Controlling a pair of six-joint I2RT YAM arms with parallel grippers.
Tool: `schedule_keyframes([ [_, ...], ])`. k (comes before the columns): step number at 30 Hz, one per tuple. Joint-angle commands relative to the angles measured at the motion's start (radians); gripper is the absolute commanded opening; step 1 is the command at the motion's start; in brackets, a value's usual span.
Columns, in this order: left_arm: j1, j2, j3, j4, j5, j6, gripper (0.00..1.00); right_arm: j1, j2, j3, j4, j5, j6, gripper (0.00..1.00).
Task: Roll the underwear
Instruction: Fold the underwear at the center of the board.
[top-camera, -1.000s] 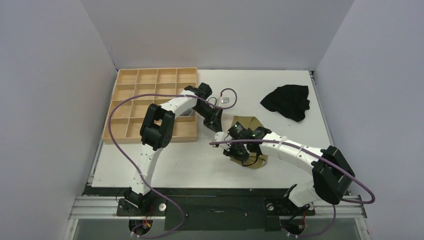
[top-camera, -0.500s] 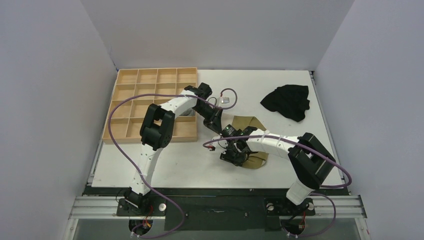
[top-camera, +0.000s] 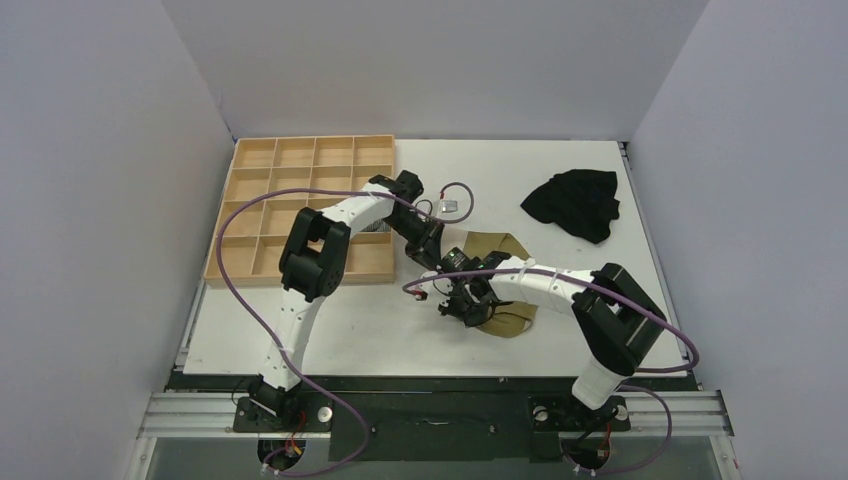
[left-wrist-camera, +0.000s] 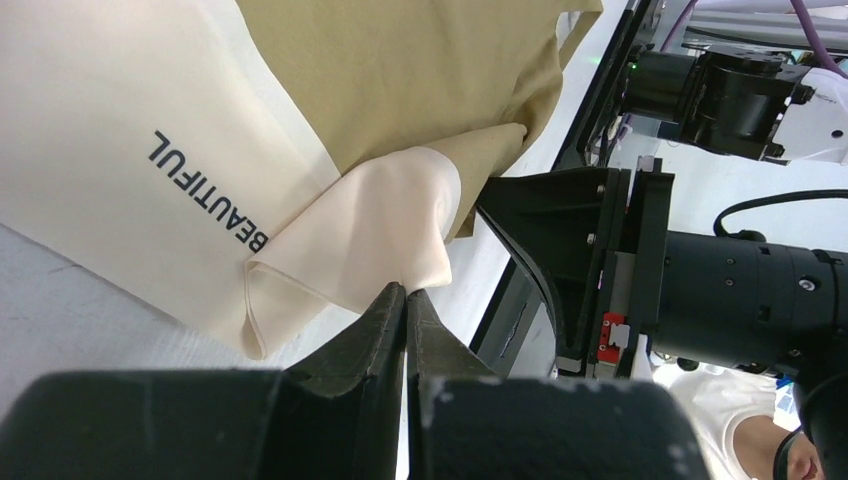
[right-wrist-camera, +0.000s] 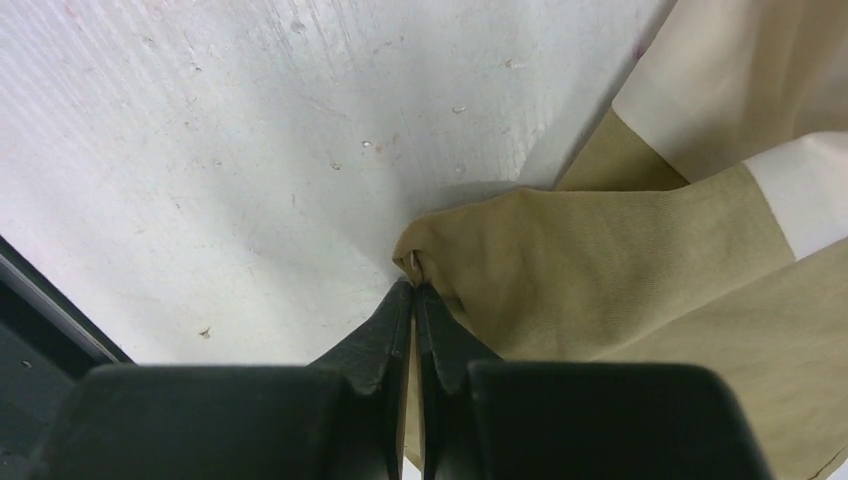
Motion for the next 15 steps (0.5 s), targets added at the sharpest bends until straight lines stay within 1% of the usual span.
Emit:
schedule_keyframes([
  [1, 0.000, -0.084, -0.015, -0.007, 0.000, 0.040, 0.00, -0.004, -0.014, 0.022, -0.033, -0.070, -0.021, 0.00],
  [10, -0.001, -0.113, -0.024, -0.096, -0.005, 0.130, 0.00, -0.101, -0.203, 0.003, -0.159, -0.277, -0.087, 0.00],
  [15, -0.002, -0.143, -0.041, -0.165, 0.004, 0.192, 0.00, -0.175, -0.294, -0.014, -0.217, -0.316, -0.117, 0.00],
])
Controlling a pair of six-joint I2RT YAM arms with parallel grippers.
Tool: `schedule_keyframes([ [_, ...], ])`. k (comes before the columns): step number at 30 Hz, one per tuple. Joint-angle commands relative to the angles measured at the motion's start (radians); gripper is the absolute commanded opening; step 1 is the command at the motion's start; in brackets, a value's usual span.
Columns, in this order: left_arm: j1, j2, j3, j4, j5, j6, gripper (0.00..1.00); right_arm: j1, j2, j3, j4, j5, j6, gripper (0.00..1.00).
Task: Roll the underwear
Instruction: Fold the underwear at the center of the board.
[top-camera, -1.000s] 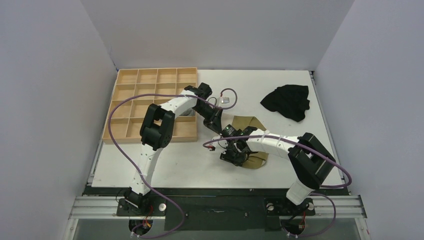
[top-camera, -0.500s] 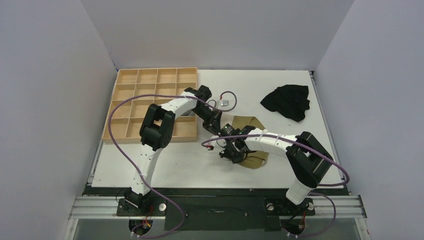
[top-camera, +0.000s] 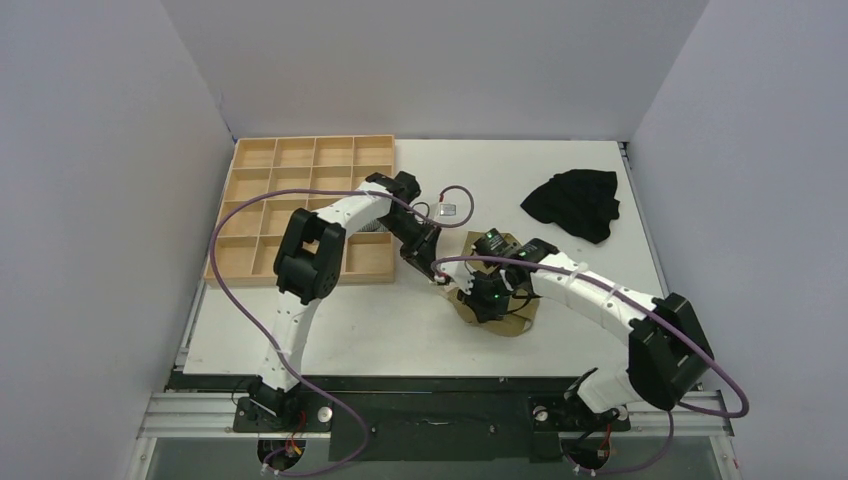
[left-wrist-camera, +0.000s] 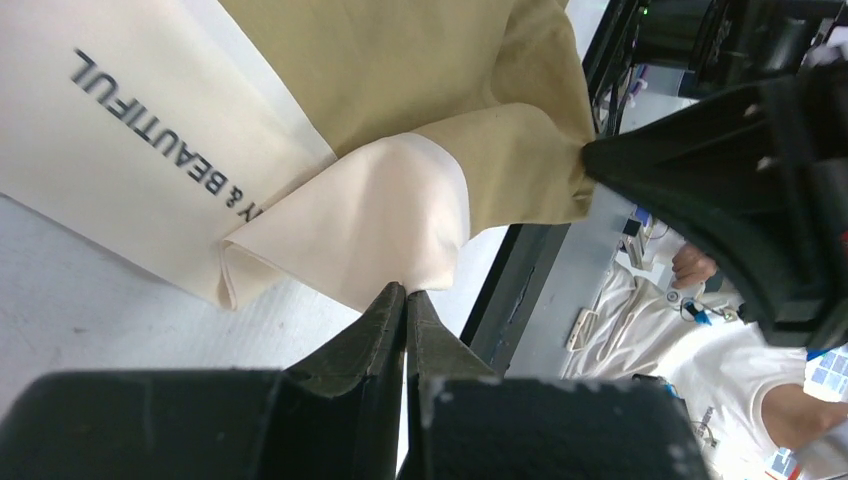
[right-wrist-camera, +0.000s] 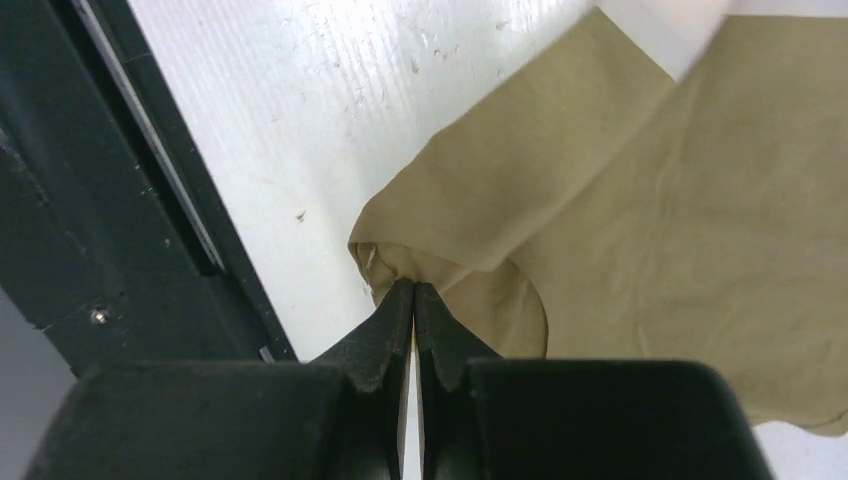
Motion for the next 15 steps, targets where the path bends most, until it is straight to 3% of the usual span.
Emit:
schedule_keyframes([
  [1, -0.002, -0.100, -0.016, -0.080, 0.027, 0.086, 0.00, -0.054, -0.088, -0.018, -0.072, -0.090, -0.050, 0.00],
  [8, -0.010, -0.108, -0.007, -0.065, 0.047, 0.053, 0.00, -0.119, -0.101, -0.029, -0.039, -0.090, -0.011, 0.00],
  [15, -0.012, -0.029, 0.101, -0.010, 0.066, -0.053, 0.00, -0.311, -0.035, 0.028, -0.028, -0.135, 0.006, 0.00],
])
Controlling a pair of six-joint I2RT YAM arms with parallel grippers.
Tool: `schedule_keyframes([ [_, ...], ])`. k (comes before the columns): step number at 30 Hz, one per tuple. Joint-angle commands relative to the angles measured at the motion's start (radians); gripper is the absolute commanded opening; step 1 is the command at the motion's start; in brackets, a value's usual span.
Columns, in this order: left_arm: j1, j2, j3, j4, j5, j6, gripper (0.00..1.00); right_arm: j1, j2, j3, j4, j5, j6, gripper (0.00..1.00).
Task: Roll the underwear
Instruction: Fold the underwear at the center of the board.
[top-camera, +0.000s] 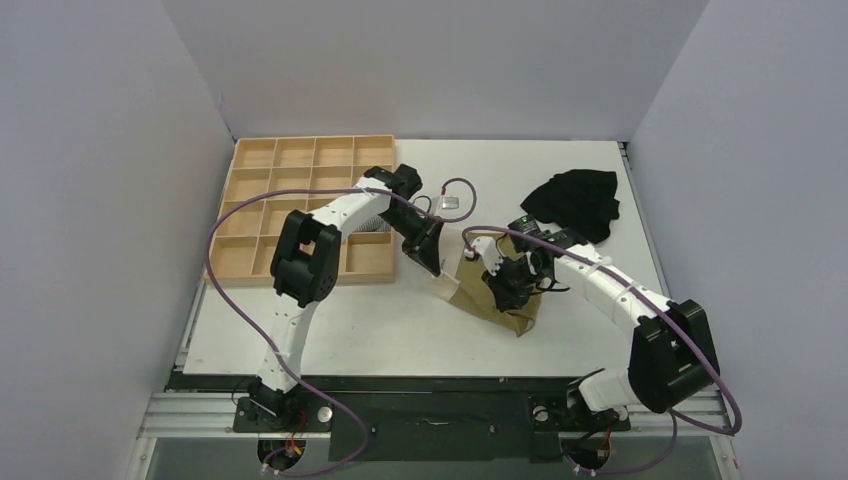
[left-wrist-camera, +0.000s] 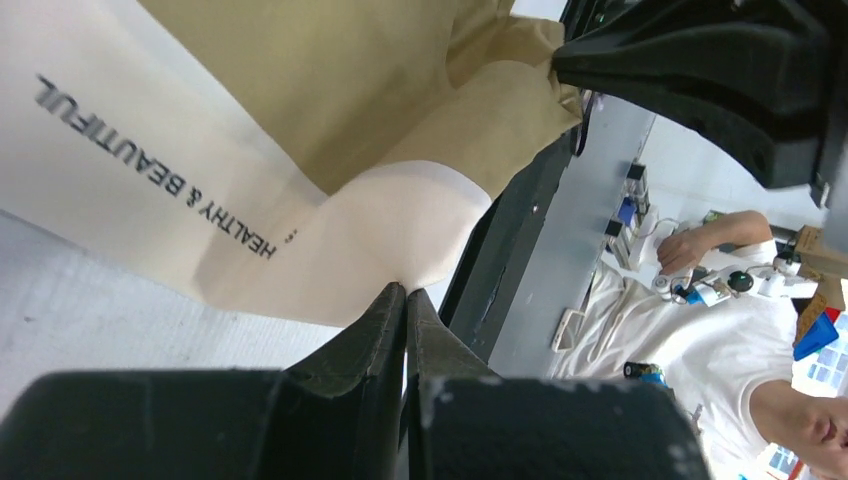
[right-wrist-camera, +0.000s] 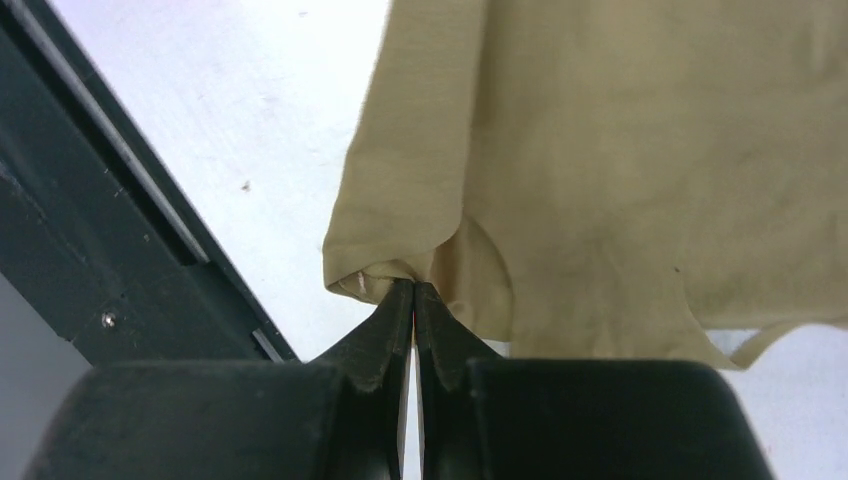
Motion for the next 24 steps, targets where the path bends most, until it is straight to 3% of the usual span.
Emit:
schedule_keyframes([
  [1, -0.003, 0.041, 0.105, 0.060, 0.047, -0.095, 0.00, -0.120, 0.060, 0.062, 0.019, -0.086, 0.007, 0.00],
  [9, -0.004, 0.216, 0.318, 0.200, 0.044, -0.331, 0.00, -0.318, 0.288, 0.171, -0.064, -0.254, -0.065, 0.00],
  [15, -0.007, 0.286, 0.328, 0.288, 0.038, -0.428, 0.00, -0.363, 0.441, 0.243, -0.126, -0.324, -0.114, 0.00],
  [20, -0.009, 0.289, 0.322, 0.304, 0.031, -0.432, 0.00, -0.380, 0.475, 0.266, -0.143, -0.335, -0.121, 0.32],
  [24, -0.011, 0.285, 0.316, 0.308, 0.029, -0.431, 0.00, -0.410, 0.465, 0.276, -0.142, -0.328, -0.117, 0.40],
])
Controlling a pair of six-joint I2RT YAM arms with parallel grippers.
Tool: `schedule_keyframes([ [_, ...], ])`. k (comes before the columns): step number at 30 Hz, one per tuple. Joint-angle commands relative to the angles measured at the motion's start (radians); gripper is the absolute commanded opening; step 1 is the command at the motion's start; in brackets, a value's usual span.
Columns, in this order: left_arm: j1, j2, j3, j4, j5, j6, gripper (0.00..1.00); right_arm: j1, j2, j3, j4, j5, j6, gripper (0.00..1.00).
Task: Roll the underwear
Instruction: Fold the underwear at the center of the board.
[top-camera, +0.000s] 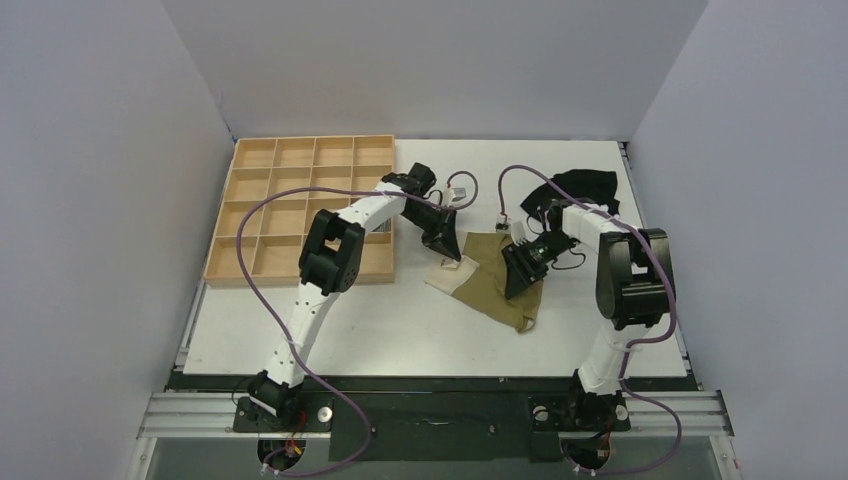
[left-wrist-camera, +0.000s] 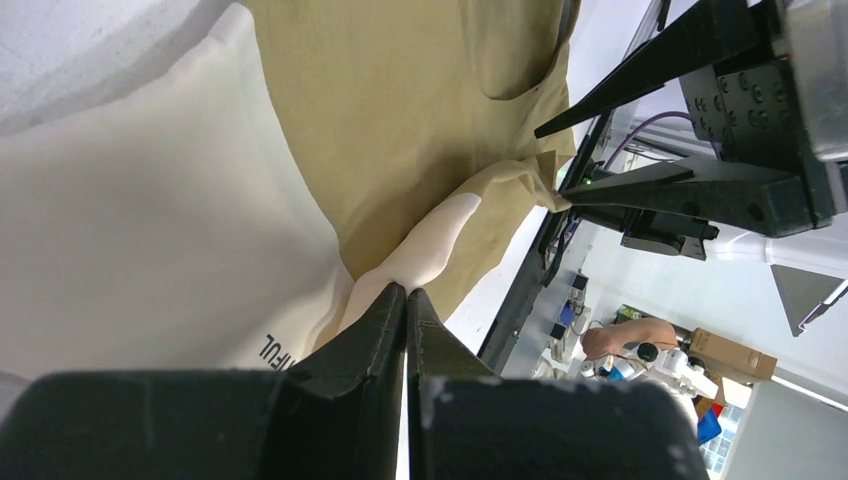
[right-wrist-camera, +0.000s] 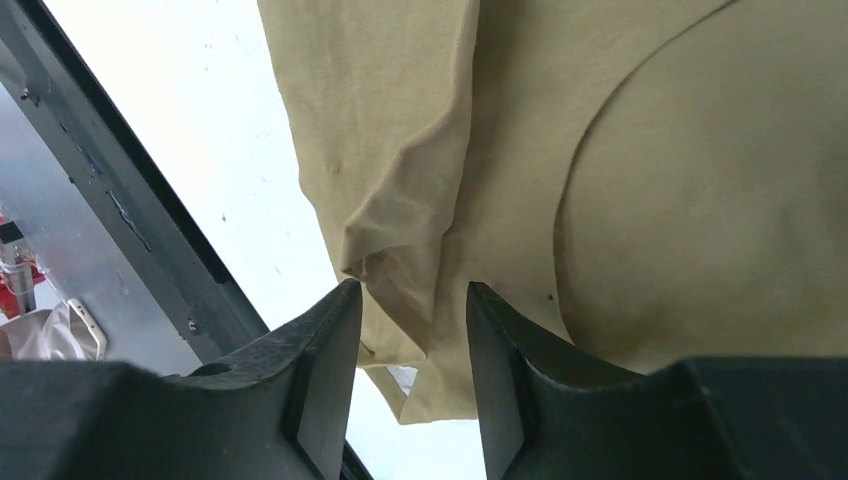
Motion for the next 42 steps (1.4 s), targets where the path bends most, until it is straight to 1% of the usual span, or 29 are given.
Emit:
schedule_keyframes([
  [1, -0.007, -0.017, 0.033, 0.046, 0.009, -0.013, 0.00, -0.040, -0.024, 0.045, -0.012, -0.049, -0.029, 0.40],
  [4, -0.010, -0.021, 0.029, 0.046, 0.008, -0.009, 0.00, -0.074, -0.032, 0.047, -0.029, -0.057, -0.047, 0.41],
  [8, -0.016, -0.026, 0.028, 0.045, 0.007, -0.002, 0.00, -0.083, -0.035, 0.044, -0.038, -0.054, -0.074, 0.42],
  [13, -0.026, -0.033, 0.031, 0.035, 0.007, 0.010, 0.00, -0.082, -0.009, 0.071, -0.014, -0.035, -0.063, 0.46],
  [21, -0.038, -0.049, 0.024, 0.013, 0.009, 0.042, 0.00, -0.063, 0.010, 0.124, 0.054, 0.021, -0.007, 0.46],
  [29, -0.038, -0.055, 0.019, 0.008, 0.010, 0.050, 0.00, -0.030, 0.066, 0.168, 0.061, 0.040, 0.000, 0.44],
  [42, -0.034, -0.059, 0.019, 0.004, 0.010, 0.055, 0.00, 0.034, 0.066, 0.115, 0.074, 0.064, -0.019, 0.38],
])
